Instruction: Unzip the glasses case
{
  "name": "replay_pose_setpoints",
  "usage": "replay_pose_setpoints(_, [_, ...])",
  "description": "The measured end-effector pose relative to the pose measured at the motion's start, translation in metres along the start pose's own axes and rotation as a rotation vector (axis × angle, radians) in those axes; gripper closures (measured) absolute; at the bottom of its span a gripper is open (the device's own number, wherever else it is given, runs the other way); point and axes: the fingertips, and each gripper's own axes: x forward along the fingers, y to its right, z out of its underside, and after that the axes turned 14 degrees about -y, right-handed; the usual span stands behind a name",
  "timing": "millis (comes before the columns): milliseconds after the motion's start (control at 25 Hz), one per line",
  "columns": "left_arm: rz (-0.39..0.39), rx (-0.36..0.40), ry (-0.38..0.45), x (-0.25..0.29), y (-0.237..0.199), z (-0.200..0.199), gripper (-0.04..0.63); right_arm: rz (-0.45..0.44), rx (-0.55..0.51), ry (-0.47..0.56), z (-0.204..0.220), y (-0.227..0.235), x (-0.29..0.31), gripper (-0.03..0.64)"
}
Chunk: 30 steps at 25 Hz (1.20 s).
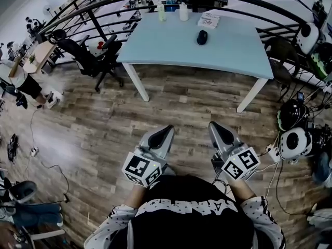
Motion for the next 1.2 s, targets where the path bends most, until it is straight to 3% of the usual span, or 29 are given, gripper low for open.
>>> replay_pose_setpoints(240, [0.030, 0.001, 0.011, 0.008, 0.008, -0.005, 0.595, 0.032, -0.007, 0.004, -0.002, 0.009, -0.010, 0.618])
replay_pose_setpoints(600, [0.046, -0.018, -0.008, 0.025, 0.005, -0.003, 0.595, 0.037, 0.078, 0.001, 0.005, 0.031, -0.012, 0.618])
replay_pose_setpoints(920, [0.117, -0.036, 0.001, 0.072, -0.013, -0.009, 0.595, 0.097, 0.083, -0.007, -0.003, 0.061, 0.003, 0.618])
replay_pose_setpoints(1200, [0.182, -0.056, -0.025, 0.118, -0.029, -0.013, 0.595, 0.148, 0.160, 0.002, -0.009, 0.098, 0.019, 0.618])
